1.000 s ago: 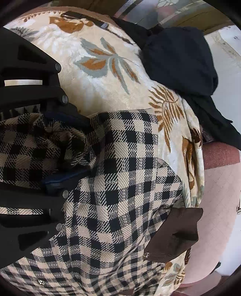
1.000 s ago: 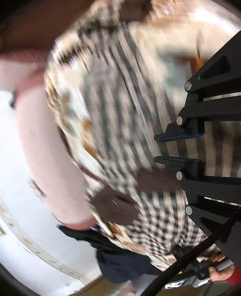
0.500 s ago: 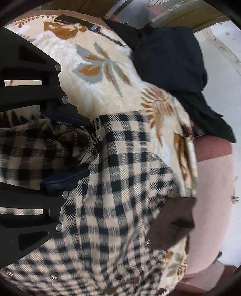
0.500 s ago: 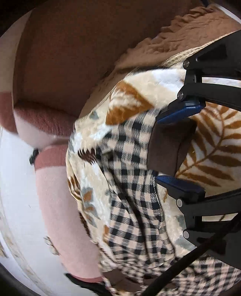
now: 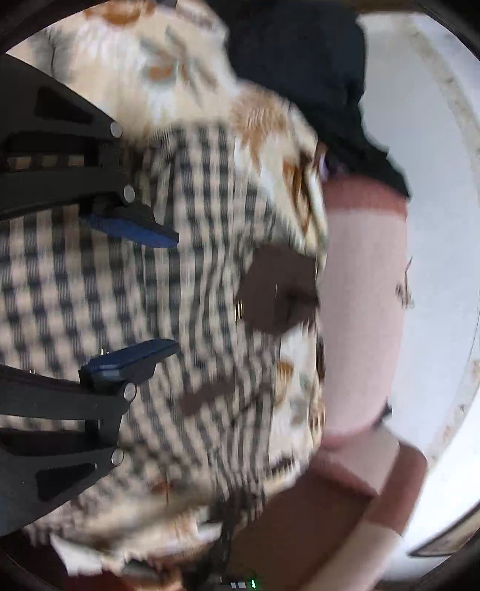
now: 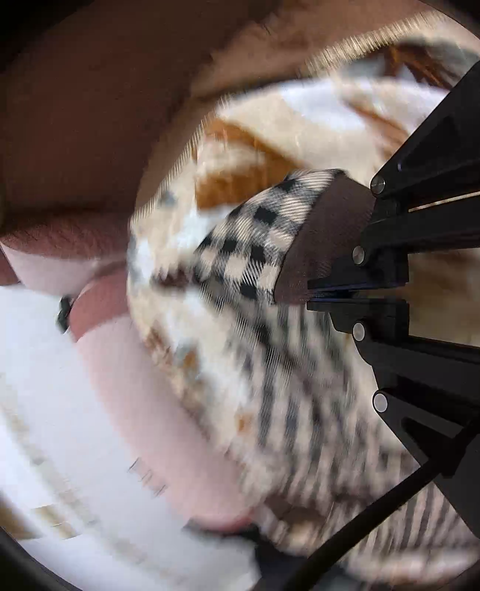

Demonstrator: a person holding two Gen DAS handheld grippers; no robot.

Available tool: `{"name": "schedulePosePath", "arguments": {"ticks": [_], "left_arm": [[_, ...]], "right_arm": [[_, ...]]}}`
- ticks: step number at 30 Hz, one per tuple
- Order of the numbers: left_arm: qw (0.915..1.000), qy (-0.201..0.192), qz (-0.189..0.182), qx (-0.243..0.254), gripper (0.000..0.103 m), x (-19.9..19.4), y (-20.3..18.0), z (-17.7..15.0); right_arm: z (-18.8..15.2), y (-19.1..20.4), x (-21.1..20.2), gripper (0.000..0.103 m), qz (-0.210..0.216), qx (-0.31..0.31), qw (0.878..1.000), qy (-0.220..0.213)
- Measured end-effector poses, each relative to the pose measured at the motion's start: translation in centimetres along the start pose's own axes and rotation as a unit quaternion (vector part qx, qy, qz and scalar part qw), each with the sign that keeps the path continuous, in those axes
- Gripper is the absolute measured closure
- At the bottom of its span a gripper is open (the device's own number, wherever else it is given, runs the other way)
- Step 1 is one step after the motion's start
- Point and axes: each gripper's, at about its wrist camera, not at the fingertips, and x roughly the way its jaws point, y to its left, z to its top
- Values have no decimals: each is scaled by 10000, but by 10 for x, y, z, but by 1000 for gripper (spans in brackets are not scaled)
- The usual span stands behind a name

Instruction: Fold large clothes

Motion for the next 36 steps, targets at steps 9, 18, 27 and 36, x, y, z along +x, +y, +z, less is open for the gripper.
{"name": "schedulePosePath", "arguments": {"ticks": [9,18,27,36], "left_arm": [[9920,113,-1252,72,32,37,-77,9],[9870,23,-1318,923,31,67,-123,-10],[9807,500,-1753,704,98,98,-125,-2],[9889,539,-1384,-66,98,84,-71,15]], "right_arm": [[-48,90,40,99,2547,207,9567,1393],[-64,137,73,99,3647,559,9070,2030],[-65,155,73,99,3849,420,8949,2217],[-30,114,17,30,2545,93,9634,832]]}}
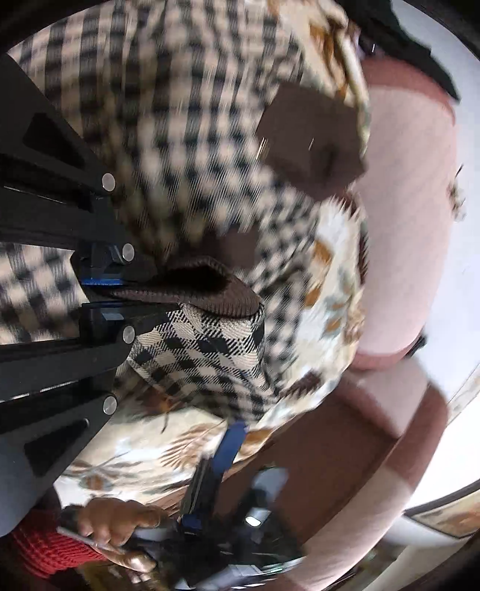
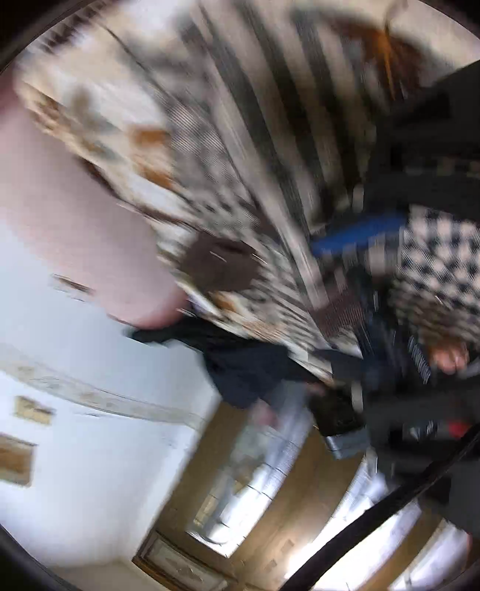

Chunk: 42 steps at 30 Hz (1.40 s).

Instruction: Fold large clothes

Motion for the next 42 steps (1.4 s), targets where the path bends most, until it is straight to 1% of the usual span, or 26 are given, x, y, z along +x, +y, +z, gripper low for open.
{"name": "schedulePosePath", "arguments": {"ticks": [2,3,6,7,8,9,10,11,12,13,15,17,18,21,23,25,26,30,31,32,33,34,37,39,40,42], "left_arm": [[9998,-140,160,-48,98,-16,14,7],[9995,-188,242,-50,98,-23,20,9],[9979,-276,575,-114,98,-41,41,14],[9972,-305,658,-184,98,-46,48,15],[9964,-348,735,-256,98,-51,55,16],[9952,-417,816,-346,98,-58,64,17],[9940,-474,881,-440,98,-65,71,19],[9928,-525,930,-534,98,-70,77,21],[9910,-603,997,-661,98,-79,87,23],[9895,-661,1054,-743,98,-85,94,25],[9863,-777,1150,-894,98,-98,107,29],[9830,-877,1221,-1056,98,-111,120,30],[9814,-926,1257,-1122,98,-119,126,30],[9763,-1020,1470,-1215,98,-140,146,27],[9742,-1025,1606,-1207,98,-150,159,21],[9724,-997,1681,-1271,98,-157,174,11],[9719,-976,1689,-1316,98,-159,180,6],[9715,-908,1667,-1418,98,-157,195,-14],[9716,-887,1673,-1418,98,-155,197,-18],[9715,-871,1672,-1434,98,-153,200,-21],[9712,-855,1660,-1480,98,-150,204,-23],[9710,-852,1632,-1528,98,-149,208,-25],[9699,-881,1510,-1696,98,-144,222,-30],[9681,-759,1478,-1877,98,-134,235,-30],[9670,-658,1447,-1989,98,-127,244,-30],[9656,-475,1416,-2127,98,-113,258,-32]], "right_arm": [[4,-9,-17,29,-920,-259,9950,-292],[4,-18,-22,29,-1159,-207,9924,-354],[4,-48,-19,29,-1451,232,9885,-350],[3,-56,-12,34,-1470,346,9882,-245],[3,-60,-3,40,-1431,413,9888,-102],[3,-62,3,54,-1360,449,9897,42],[2,-61,11,61,-1169,484,9918,169],[1,-60,17,61,-852,562,9945,246],[-2,-60,25,61,-388,711,9959,391],[-4,-57,33,61,-9,852,9947,581],[-10,-49,43,60,356,961,9926,655],[-13,-41,47,50,612,1027,9910,597],[-15,-39,50,44,541,1030,9914,599],[-10,-25,54,42,-561,476,9969,280],[-2,-11,59,42,-941,27,9954,165],[5,1,67,42,-1261,-343,9914,103],[14,9,83,42,-1380,-510,9890,123],[16,31,138,42,-1683,-1061,9782,598],[13,32,150,45,-1844,-1190,9732,689],[11,32,163,55,-1929,-1243,9698,824],[13,30,174,100,-1891,-1159,9698,1018],[17,26,182,102,-1871,-992,9705,1152],[41,37,183,102,-1860,-810,9767,697],[60,42,189,102,-1972,-606,9775,438],[64,45,193,102,-2119,-603,9747,386],[70,46,211,101,-2693,-760,9582,595]]}}
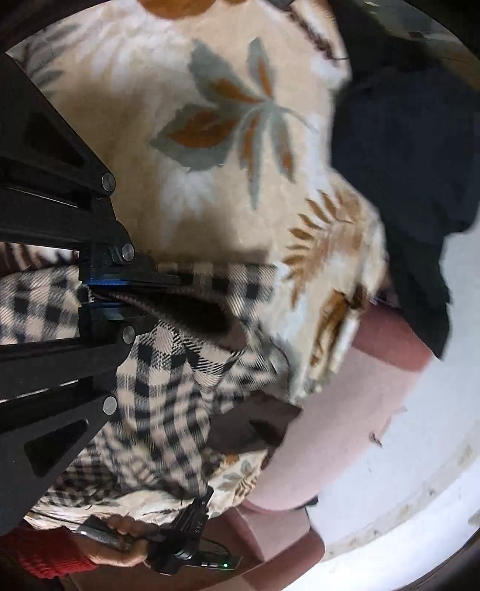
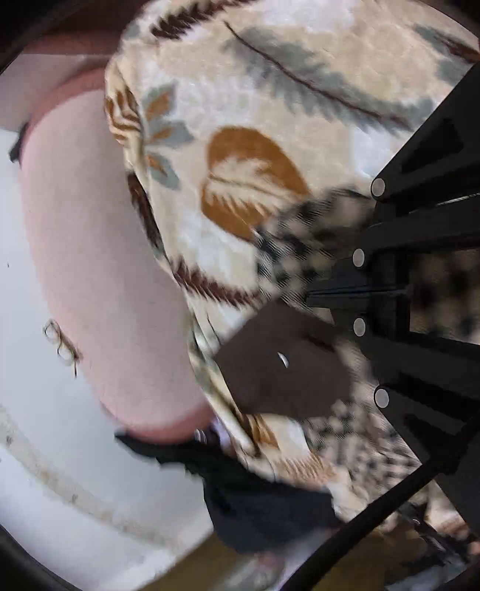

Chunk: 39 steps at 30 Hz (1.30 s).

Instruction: Fold large clothes

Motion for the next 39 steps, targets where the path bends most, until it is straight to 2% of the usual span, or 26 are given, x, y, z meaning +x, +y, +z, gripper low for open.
{"name": "schedulePosePath", "arguments": {"ticks": [1,2,3,5,7,8,10,13,15,20,21,22,23,26,30,32,35,37,39], "left_arm": [[10000,86,6,-32,98,7,4,0],[9999,130,1,-55,98,12,6,0],[9999,145,-18,-71,98,14,7,1],[9999,105,-84,-98,98,12,7,3],[9996,-20,-233,-144,98,3,6,8],[9993,-59,-309,-184,98,-1,6,10],[9989,-118,-384,-228,98,-6,5,12],[9990,-172,-374,-194,98,-11,1,12],[9992,-191,-315,-139,98,-11,-1,11],[9994,-192,-270,-93,98,-9,-4,11],[9994,-191,-266,-94,98,-9,-4,12],[9994,-188,-263,-90,98,-8,-4,12],[9994,-180,-273,-86,98,-8,-6,12],[9988,-135,-462,-74,98,-6,-10,13],[9965,129,-823,46,98,7,-28,5],[9971,290,-653,247,98,20,-41,-3],[9974,438,-223,520,98,41,-49,-15],[9974,499,-191,474,98,46,-46,-17],[9976,501,-283,379,97,43,-42,-14]], "right_arm": [[1,1,1,101,-62,-31,10000,60],[-1,0,-5,101,124,32,9999,3],[-6,-3,-18,101,493,151,9986,-77],[-26,-8,-43,89,1223,288,9920,-121],[-57,-16,-68,44,1610,390,9861,-130],[-69,-20,-75,40,1630,442,9855,-136],[-90,-30,-84,40,1440,457,9884,-127],[-108,-38,-78,40,633,134,9978,-123],[-106,-39,-63,40,317,60,9995,-63],[-87,-34,-18,40,52,44,9999,140],[-84,-33,-11,44,70,27,9998,163],[-81,-32,-5,80,148,14,9996,229],[-77,-32,-4,97,204,43,9992,333],[-67,-38,-30,98,311,81,9994,83],[-58,-56,-60,98,-180,40,9994,-279],[-59,-68,-58,98,-449,125,9988,-167],[-65,-80,-34,98,-569,251,9979,174],[-68,-80,-18,95,-679,239,9968,358],[-68,-77,-20,91,-792,178,9963,298]]}}
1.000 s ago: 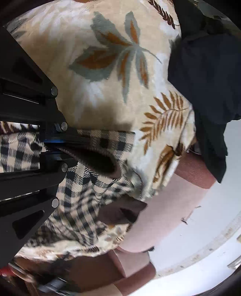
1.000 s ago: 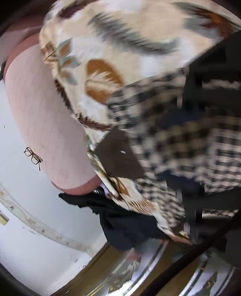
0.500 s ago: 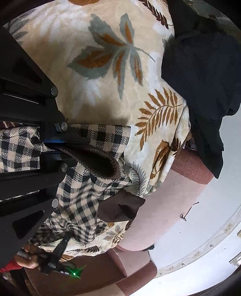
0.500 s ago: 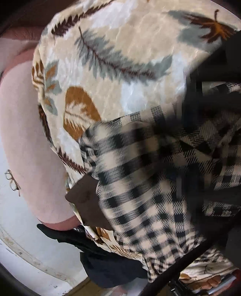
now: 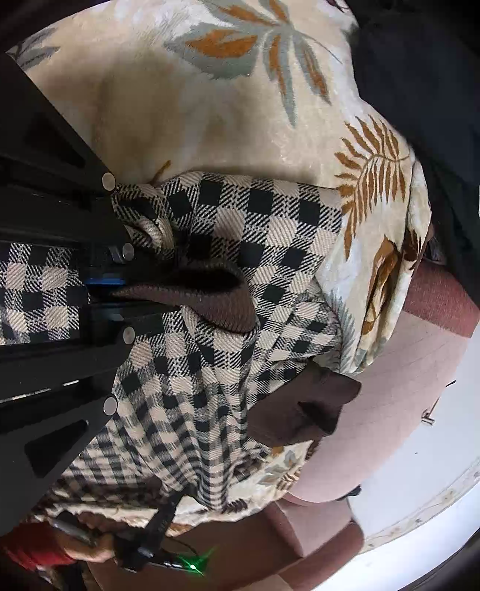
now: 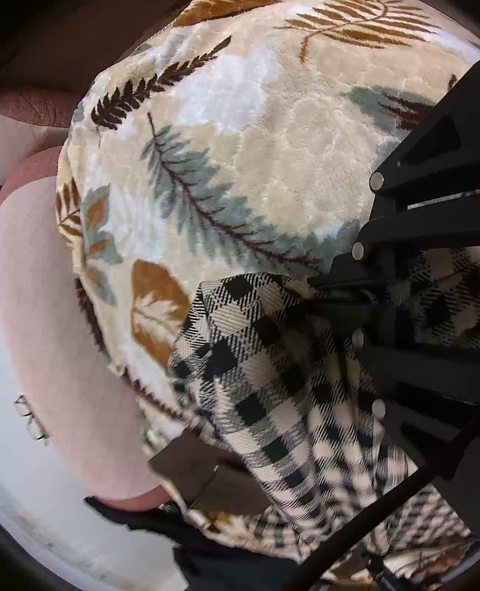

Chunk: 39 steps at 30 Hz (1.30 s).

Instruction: Fold large clothes

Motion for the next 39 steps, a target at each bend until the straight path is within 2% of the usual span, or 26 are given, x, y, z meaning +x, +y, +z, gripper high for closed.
{"name": "schedulePosePath", "arguments": {"ticks": [3,6,7,9,11,12,17,19,21,23,25,26,29,31,33,35,37,39], "left_arm": [[9999,-94,-114,-67,97,-11,3,3],[9994,-177,-260,-168,97,-19,3,6],[9994,-189,-251,-170,97,-20,3,7],[9995,-208,-176,-180,96,-20,4,6],[9995,-210,-102,-228,93,-19,6,6],[9993,-200,-129,-285,92,-18,9,6],[9983,-306,-114,-486,88,-22,21,11],[9976,-366,-63,-577,80,-26,27,14],[9962,-499,29,-714,73,-32,35,17],[9949,-593,108,-805,73,-39,42,20],[9945,-620,131,-838,73,-42,45,21],[9942,-667,137,-838,73,-46,45,21],[9946,-792,221,-636,73,-54,37,21],[9959,-816,206,-330,73,-55,22,18],[9973,-710,205,5,65,-48,7,13],[9979,-489,237,340,61,-34,-7,6],[9967,-278,485,589,60,-16,-14,-2],[9940,-118,801,730,60,-2,-14,-7]], "right_arm": [[3,5,-24,87,27,-73,9998,-193],[0,13,-63,65,14,-310,9971,-700],[-1,19,-74,64,36,-391,9954,-878],[0,35,-81,64,246,-608,9937,-910],[7,54,-68,72,570,-781,9934,-622],[12,63,-58,83,575,-857,9934,-490],[31,89,18,85,275,-795,9964,136],[35,94,42,84,143,-724,9967,334],[37,101,50,84,-118,-795,9966,207],[39,108,49,83,-307,-951,9948,213],[39,112,37,83,-337,-1094,9933,162],[38,113,22,83,-203,-1123,9935,-6],[32,113,-24,83,447,-1106,9923,-319],[22,113,-39,83,851,-1119,9899,-185],[11,109,-41,83,839,-1179,9895,-11],[-1,98,-33,83,563,-1289,9900,102],[-11,81,-20,83,354,-1115,9925,360],[-26,59,-8,83,400,-768,9938,694]]}}
